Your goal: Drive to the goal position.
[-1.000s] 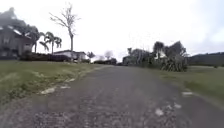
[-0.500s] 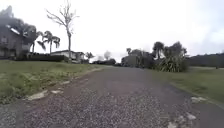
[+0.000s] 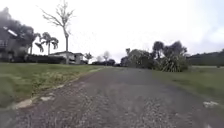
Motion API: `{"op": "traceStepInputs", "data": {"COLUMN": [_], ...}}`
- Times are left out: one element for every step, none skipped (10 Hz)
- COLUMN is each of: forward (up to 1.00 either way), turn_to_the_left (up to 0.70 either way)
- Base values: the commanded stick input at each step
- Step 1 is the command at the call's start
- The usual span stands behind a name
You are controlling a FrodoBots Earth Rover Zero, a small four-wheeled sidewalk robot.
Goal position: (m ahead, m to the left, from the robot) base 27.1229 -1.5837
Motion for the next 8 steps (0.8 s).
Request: {"op": "traceStepInputs", "data": {"forward": [0.70,0.70,0.70,0.70,0.70,0.70,0.70,0.70], "turn_to_the_left": [0.01,0.04,0.08,0.00,0.00,0.00,0.00,0.05]}}
